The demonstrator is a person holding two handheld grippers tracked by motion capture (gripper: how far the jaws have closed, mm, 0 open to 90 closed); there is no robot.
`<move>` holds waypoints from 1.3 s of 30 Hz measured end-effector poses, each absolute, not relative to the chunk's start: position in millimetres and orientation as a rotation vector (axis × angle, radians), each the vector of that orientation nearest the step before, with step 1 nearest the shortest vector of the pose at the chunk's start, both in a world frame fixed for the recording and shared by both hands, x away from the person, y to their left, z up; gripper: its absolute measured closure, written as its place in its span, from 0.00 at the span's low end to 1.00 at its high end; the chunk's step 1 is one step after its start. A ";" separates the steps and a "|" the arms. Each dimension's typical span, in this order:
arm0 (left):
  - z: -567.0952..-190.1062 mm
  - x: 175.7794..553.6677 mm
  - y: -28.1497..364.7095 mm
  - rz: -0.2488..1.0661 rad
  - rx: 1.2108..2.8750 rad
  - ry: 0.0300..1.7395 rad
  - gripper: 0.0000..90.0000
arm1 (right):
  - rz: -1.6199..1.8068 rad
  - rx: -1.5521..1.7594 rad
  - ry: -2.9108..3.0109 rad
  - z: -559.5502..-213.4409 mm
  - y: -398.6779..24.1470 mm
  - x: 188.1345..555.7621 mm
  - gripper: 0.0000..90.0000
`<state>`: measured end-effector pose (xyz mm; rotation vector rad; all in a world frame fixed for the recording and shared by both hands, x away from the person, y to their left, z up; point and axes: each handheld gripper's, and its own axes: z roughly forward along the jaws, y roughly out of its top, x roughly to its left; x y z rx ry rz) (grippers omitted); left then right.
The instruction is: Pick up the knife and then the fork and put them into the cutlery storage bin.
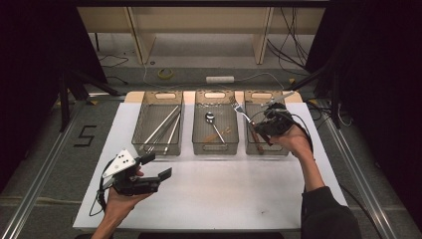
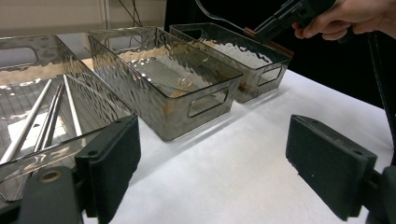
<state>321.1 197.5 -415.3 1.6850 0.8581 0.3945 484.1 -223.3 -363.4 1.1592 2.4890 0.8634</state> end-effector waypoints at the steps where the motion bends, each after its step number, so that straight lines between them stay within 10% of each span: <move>1: -415.2 321.1 197.8 0.395 1.687 0.856 0.19 | 0.863 1.169 2.483 -363.2 -224.2 485.9 0.86; 39: -415.4 321.4 197.7 0.391 1.688 0.857 0.19 | 0.768 1.492 2.302 -384.7 -244.8 527.6 0.86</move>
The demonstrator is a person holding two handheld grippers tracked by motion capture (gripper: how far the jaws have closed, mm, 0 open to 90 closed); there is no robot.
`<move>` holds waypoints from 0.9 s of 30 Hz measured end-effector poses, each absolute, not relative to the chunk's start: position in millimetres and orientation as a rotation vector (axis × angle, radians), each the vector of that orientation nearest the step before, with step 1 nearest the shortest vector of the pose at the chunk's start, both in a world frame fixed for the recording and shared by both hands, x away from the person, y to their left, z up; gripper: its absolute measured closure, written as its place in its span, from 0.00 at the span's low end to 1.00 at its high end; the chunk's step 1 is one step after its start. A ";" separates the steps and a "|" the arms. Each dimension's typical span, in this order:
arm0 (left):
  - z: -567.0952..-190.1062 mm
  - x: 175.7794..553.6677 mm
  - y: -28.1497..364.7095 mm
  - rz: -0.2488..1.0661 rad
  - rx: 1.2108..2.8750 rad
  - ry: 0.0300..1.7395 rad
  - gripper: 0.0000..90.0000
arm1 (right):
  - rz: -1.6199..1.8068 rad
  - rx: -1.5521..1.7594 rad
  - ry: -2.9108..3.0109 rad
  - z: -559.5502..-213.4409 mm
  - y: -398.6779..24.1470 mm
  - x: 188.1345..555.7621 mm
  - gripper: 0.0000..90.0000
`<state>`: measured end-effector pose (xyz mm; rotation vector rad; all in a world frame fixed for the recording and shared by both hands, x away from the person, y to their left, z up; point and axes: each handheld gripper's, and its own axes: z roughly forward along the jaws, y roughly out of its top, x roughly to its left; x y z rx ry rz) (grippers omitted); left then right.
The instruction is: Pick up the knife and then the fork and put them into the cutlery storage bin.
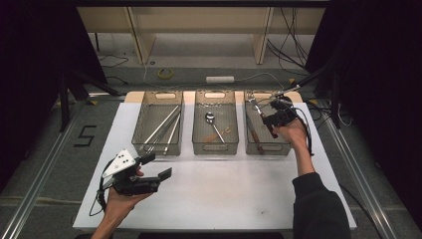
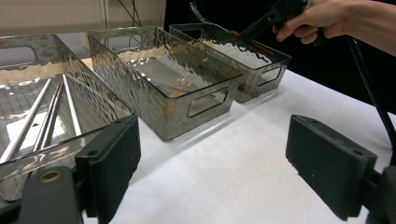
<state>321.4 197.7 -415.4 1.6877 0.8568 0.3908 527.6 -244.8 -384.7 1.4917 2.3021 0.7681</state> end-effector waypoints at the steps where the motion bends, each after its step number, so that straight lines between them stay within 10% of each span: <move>1: -415.4 321.3 197.6 0.391 1.688 0.857 0.19 | 0.761 1.498 2.300 -385.3 -243.7 527.9 0.86; 27: -415.2 321.0 198.2 0.394 1.686 0.858 0.19 | 0.815 1.600 2.237 -386.0 -246.4 528.2 0.72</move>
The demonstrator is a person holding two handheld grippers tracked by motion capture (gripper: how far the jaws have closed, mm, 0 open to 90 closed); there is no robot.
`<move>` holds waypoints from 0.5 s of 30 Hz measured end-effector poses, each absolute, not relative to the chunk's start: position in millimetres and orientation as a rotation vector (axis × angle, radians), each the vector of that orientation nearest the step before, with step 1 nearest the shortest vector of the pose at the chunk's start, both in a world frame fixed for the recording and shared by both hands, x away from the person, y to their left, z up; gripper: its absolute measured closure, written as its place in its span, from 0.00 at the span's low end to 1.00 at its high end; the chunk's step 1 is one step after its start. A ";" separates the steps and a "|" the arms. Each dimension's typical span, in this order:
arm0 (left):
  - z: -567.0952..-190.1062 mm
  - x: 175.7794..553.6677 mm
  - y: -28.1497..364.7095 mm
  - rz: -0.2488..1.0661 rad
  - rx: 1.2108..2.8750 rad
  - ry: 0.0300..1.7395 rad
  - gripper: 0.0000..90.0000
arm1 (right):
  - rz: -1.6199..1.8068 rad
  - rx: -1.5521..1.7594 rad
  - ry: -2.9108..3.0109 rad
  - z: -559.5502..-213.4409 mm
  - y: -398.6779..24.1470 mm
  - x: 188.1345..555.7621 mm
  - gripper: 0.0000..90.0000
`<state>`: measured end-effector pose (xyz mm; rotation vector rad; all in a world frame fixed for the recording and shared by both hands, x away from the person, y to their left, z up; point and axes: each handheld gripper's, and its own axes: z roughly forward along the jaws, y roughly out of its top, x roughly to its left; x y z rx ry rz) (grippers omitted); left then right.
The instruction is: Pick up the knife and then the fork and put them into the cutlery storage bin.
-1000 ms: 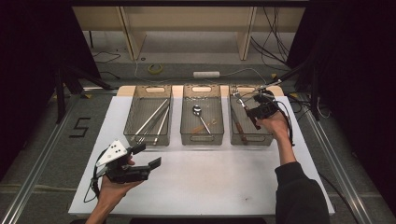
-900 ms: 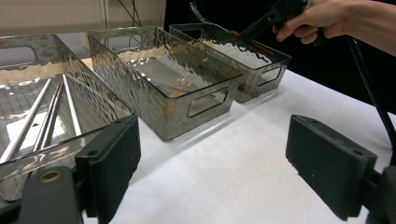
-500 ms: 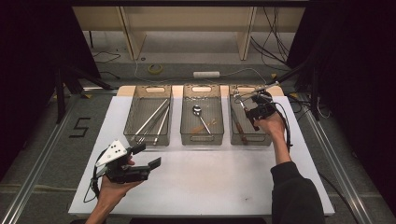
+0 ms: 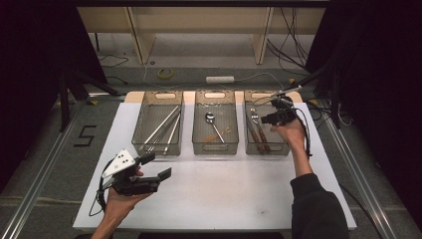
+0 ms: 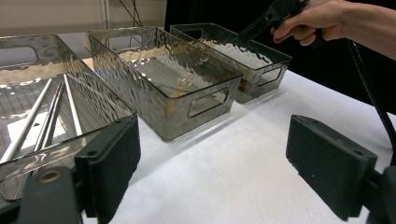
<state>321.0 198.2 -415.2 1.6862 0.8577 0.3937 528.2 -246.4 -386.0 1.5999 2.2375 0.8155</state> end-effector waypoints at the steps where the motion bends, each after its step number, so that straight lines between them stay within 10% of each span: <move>1: -415.3 321.1 198.2 0.393 1.687 0.858 0.19 | 0.821 1.597 2.239 -385.6 -246.5 527.3 0.71; 15: -415.5 320.9 197.7 0.388 1.686 0.860 0.19 | 0.909 1.538 2.250 -389.4 -245.8 509.2 0.49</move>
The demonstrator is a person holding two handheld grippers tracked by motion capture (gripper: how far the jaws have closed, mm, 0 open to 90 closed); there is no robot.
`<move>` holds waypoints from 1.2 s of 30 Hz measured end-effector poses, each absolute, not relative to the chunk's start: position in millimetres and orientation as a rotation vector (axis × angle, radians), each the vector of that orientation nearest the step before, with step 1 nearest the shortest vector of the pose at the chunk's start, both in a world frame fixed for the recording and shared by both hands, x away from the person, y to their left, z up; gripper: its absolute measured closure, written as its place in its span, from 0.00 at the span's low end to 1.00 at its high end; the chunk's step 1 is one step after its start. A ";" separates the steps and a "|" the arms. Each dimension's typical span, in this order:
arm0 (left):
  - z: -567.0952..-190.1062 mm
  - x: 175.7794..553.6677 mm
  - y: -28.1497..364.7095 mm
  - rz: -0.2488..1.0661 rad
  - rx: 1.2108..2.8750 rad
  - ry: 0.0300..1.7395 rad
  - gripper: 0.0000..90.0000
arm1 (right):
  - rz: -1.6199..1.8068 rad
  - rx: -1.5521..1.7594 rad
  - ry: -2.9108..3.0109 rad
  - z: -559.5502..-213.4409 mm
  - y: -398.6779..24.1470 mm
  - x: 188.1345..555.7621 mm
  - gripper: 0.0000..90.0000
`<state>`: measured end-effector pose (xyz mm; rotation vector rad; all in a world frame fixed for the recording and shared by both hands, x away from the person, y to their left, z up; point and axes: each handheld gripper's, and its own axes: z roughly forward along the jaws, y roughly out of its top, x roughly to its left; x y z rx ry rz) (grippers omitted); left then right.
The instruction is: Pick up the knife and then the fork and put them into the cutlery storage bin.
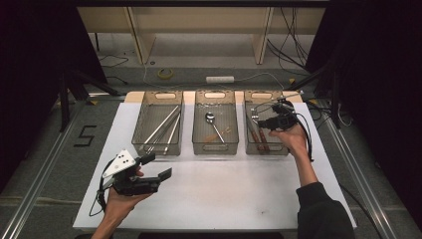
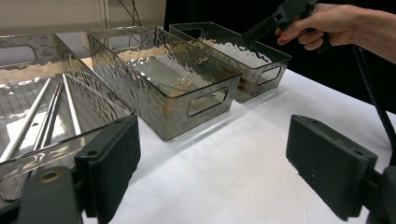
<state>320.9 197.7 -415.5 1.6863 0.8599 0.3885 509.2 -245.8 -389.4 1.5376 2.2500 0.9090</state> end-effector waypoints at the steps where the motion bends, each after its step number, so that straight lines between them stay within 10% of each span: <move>1: -415.6 321.1 197.7 0.388 1.687 0.860 0.19 | 0.919 1.532 2.250 -389.5 -245.7 508.0 0.48; 36: -416.2 321.8 196.5 0.383 1.695 0.860 0.19 | 1.223 1.232 2.216 -385.8 -216.1 426.0 0.34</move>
